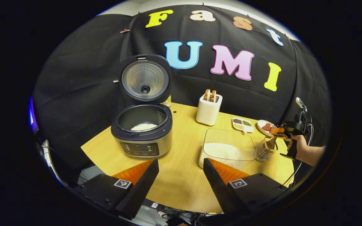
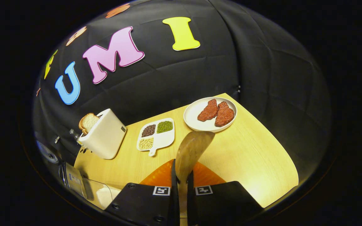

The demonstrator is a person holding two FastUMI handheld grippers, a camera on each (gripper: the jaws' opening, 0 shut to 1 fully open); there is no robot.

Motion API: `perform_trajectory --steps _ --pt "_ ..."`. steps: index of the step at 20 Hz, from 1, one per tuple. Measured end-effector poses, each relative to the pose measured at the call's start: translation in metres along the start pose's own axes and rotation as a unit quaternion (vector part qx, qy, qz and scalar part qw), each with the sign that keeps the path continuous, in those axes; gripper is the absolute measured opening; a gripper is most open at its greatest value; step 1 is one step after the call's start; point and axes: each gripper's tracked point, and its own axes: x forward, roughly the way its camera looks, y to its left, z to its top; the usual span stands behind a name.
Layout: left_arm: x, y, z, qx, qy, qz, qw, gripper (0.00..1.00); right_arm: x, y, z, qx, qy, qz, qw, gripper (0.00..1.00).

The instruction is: Close the left gripper, press the button to open the rice cooker; take a wooden spoon from the chopstick holder with the right hand, scoop a spoonful of rice and pour it into the rice cooker, then put the wooden spoon back into the chopstick holder.

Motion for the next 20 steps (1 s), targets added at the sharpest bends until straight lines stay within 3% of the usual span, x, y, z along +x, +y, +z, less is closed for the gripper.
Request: perform_trajectory --steps 5,10,15,19,20 --pt "-0.005 0.017 0.000 -0.011 -0.008 -0.004 1.000 0.97 -0.033 0.024 0.017 -0.045 -0.034 0.021 0.998 0.11" --pt "-0.007 0.041 0.002 -0.034 -0.015 -0.023 0.999 0.96 -0.075 0.046 0.049 -0.066 -0.087 0.015 0.994 0.11" --pt "-0.005 0.062 -0.001 -0.043 -0.021 -0.044 0.998 0.96 -0.113 0.093 0.060 -0.067 -0.115 0.040 0.990 0.11" --pt "-0.002 0.076 -0.008 -0.068 -0.014 -0.065 0.995 0.93 -0.131 0.146 0.052 -0.066 -0.121 0.086 0.987 0.11" --pt "-0.002 0.079 -0.008 -0.067 -0.015 -0.068 0.995 0.96 -0.134 0.155 0.047 -0.078 -0.121 0.088 0.986 0.11"
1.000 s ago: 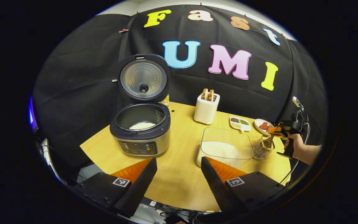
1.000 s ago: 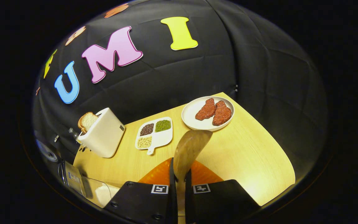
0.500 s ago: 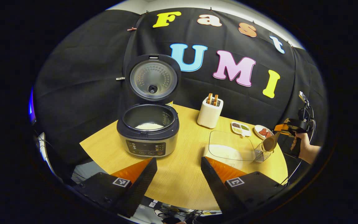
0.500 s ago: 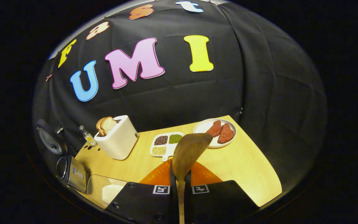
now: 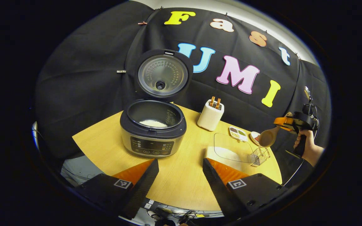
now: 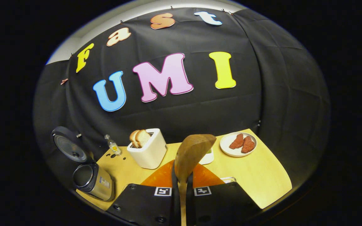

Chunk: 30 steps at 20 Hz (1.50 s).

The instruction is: Close the left gripper, press the button to open the rice cooker; take a wooden spoon from the chopstick holder with the right hand, scoop a spoonful of rice and pour it into the rice cooker, then put the wooden spoon back into the chopstick holder.

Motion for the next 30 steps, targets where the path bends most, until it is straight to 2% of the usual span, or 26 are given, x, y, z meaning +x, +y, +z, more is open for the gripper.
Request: perform_trajectory --steps 3,6,8,9,12,17,22,25,30 --pt "0.002 0.014 -0.005 0.021 0.009 -0.002 1.000 0.96 0.002 0.035 -0.012 -0.030 -0.007 0.019 0.999 0.11" --pt "0.006 0.025 -0.010 0.039 0.019 -0.009 0.999 0.96 0.012 0.061 -0.037 -0.023 0.005 0.034 0.999 0.11" --pt "0.011 0.034 -0.013 0.031 0.025 -0.011 0.999 0.96 0.021 0.070 -0.056 -0.050 0.015 0.033 0.998 0.11" --pt "0.014 0.038 -0.012 0.026 0.027 -0.011 0.999 0.93 0.025 0.072 -0.063 -0.069 0.016 0.034 0.997 0.11" --pt "0.026 0.057 -0.020 0.026 0.037 -0.004 0.999 0.96 0.039 0.077 -0.095 -0.113 0.025 0.039 0.993 0.11" --pt "0.045 0.080 -0.020 0.034 0.047 0.006 0.998 0.96 0.055 0.078 -0.135 -0.142 0.031 0.025 0.989 0.11" --pt "0.058 0.084 -0.011 0.019 0.042 0.003 0.999 0.96 0.061 0.088 -0.147 -0.127 0.020 0.010 0.992 0.11" --pt "0.062 0.081 -0.011 0.020 0.043 -0.004 0.999 0.96 0.053 0.104 -0.167 -0.091 0.044 0.022 0.995 0.11" --pt "0.056 0.081 -0.015 0.025 0.043 -0.010 0.999 0.96 0.046 0.118 -0.176 -0.013 0.072 0.026 0.997 0.11"
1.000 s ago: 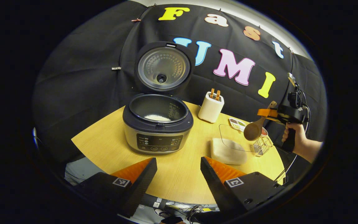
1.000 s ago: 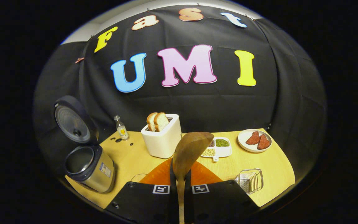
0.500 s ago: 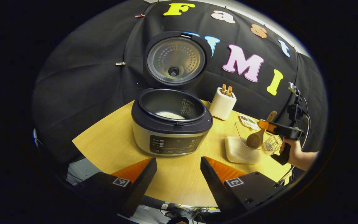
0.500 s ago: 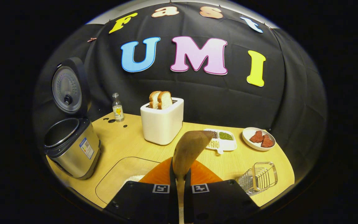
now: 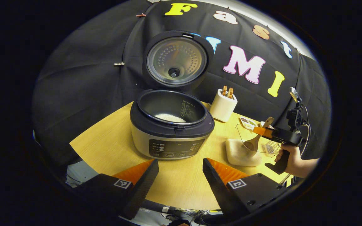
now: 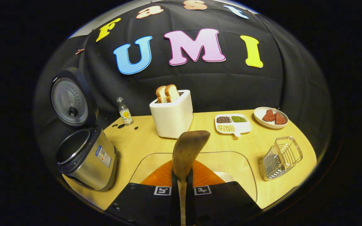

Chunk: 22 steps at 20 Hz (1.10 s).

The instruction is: Close the left gripper, press the button to open the rice cooker; take a wooden spoon from the chopstick holder with the right hand, scoop a spoonful of rice and pour it into the rice cooker, then put the wooden spoon back into the chopstick holder.

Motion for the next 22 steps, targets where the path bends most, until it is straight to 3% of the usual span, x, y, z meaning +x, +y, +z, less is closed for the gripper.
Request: perform_trajectory --steps 7,9,15,22 --pt "-0.003 0.003 0.001 -0.011 -0.002 -0.001 1.000 0.93 -0.004 0.017 -0.003 0.101 0.036 0.018 0.994 0.11" --pt "-0.004 0.002 0.004 -0.008 -0.006 -0.002 1.000 0.96 -0.007 0.019 -0.003 0.131 0.045 0.022 0.990 0.11" --pt "-0.008 0.000 0.012 -0.005 -0.017 -0.007 1.000 0.93 -0.021 0.002 0.000 0.227 0.057 0.013 0.972 0.11" --pt "-0.015 0.000 0.018 -0.003 -0.024 -0.011 1.000 0.96 -0.037 -0.045 0.019 0.324 0.032 -0.028 0.945 0.11"
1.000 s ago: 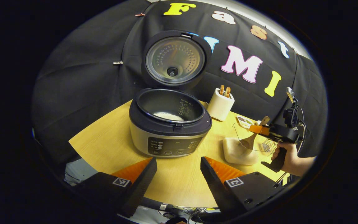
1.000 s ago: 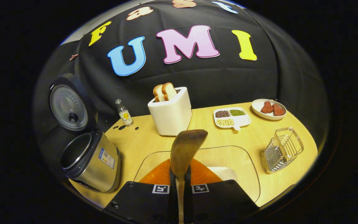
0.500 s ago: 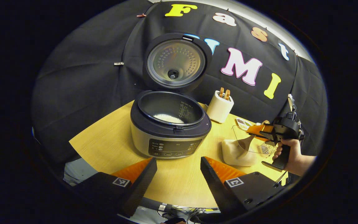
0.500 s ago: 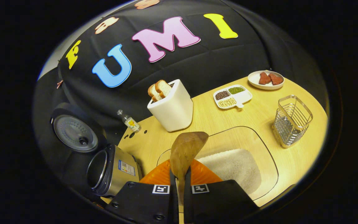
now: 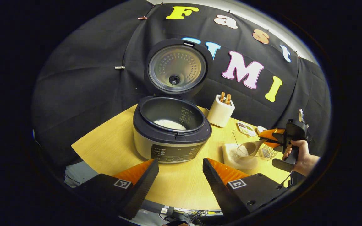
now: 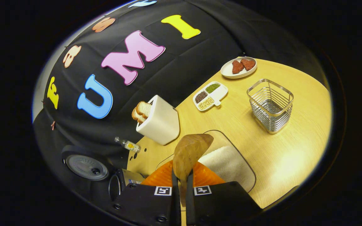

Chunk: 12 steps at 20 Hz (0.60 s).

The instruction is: Close the left gripper, press the button to open the rice cooker; take a wooden spoon from the chopstick holder with the right hand, scoop a spoonful of rice and pour it into the rice cooker, then put the wooden spoon back into the chopstick holder.

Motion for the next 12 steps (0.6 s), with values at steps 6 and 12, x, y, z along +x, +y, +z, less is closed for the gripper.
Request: perform_trajectory --steps 6,12 --pt "-0.004 -0.003 0.006 0.016 -0.008 -0.016 1.000 0.93 -0.022 0.001 0.029 0.067 -0.019 0.004 0.998 0.11" --pt "-0.012 -0.003 0.016 0.012 -0.024 -0.020 0.999 0.96 -0.034 0.029 0.038 0.119 -0.011 0.026 0.992 0.11"
